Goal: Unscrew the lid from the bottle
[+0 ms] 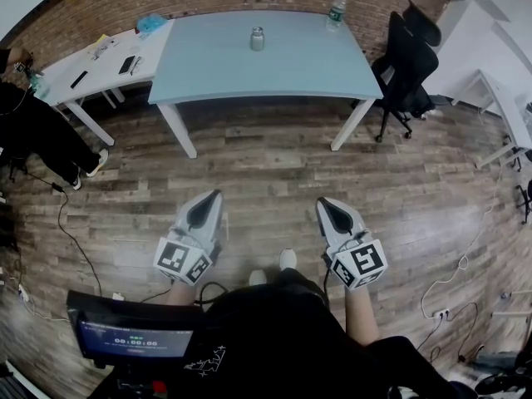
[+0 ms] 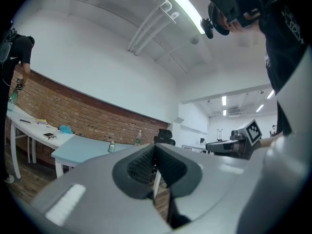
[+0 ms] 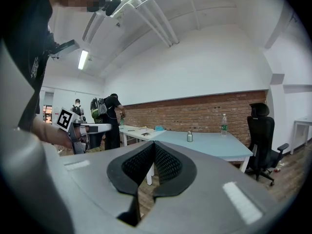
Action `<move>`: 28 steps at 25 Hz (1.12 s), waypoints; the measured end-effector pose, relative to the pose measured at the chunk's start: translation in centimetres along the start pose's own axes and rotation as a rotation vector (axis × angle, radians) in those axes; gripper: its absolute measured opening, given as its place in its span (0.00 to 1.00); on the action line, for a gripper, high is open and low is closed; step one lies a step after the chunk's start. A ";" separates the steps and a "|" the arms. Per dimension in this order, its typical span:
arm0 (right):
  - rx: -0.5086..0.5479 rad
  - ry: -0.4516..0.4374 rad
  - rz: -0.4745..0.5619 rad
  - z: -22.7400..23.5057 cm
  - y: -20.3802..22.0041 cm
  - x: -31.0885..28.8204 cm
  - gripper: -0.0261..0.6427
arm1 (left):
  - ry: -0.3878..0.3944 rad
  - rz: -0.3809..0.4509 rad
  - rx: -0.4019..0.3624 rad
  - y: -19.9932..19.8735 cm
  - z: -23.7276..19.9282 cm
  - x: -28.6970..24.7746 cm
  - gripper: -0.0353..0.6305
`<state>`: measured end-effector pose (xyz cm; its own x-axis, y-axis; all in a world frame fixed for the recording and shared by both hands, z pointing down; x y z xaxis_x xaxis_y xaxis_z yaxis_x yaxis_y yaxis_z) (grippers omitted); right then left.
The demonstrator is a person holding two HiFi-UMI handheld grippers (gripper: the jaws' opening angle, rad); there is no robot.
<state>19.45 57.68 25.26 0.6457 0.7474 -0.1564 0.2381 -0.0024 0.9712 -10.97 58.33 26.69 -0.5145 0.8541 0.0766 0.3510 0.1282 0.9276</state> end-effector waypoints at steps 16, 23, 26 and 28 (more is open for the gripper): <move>0.017 -0.026 0.002 3.2 0.4 -1.8 0.04 | -0.008 -0.005 -0.015 0.1 -0.3 -3.1 0.05; 0.022 -0.041 0.015 5.5 0.5 -2.9 0.04 | -0.022 -0.001 -0.030 -0.1 -0.1 -5.4 0.05; 0.022 -0.051 0.014 6.7 0.4 -3.4 0.04 | -0.027 -0.003 -0.037 -0.2 0.1 -6.5 0.05; 0.023 -0.062 0.015 7.3 0.5 -3.7 0.04 | -0.036 0.000 -0.035 -0.2 0.3 -7.0 0.05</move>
<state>22.51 50.07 24.96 0.6927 0.7046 -0.1538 0.2446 -0.0288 0.9692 -7.24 52.45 25.86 -0.4858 0.8717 0.0639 0.3228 0.1110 0.9399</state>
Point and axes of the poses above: the fingertips, and each gripper's own axes: x backward along the fingers, z to its right, y out of its underside, the point moved 8 cm from there along x, backward along the fingers, and after that the axes turned 12 degrees about x, right-handed, at the moved point
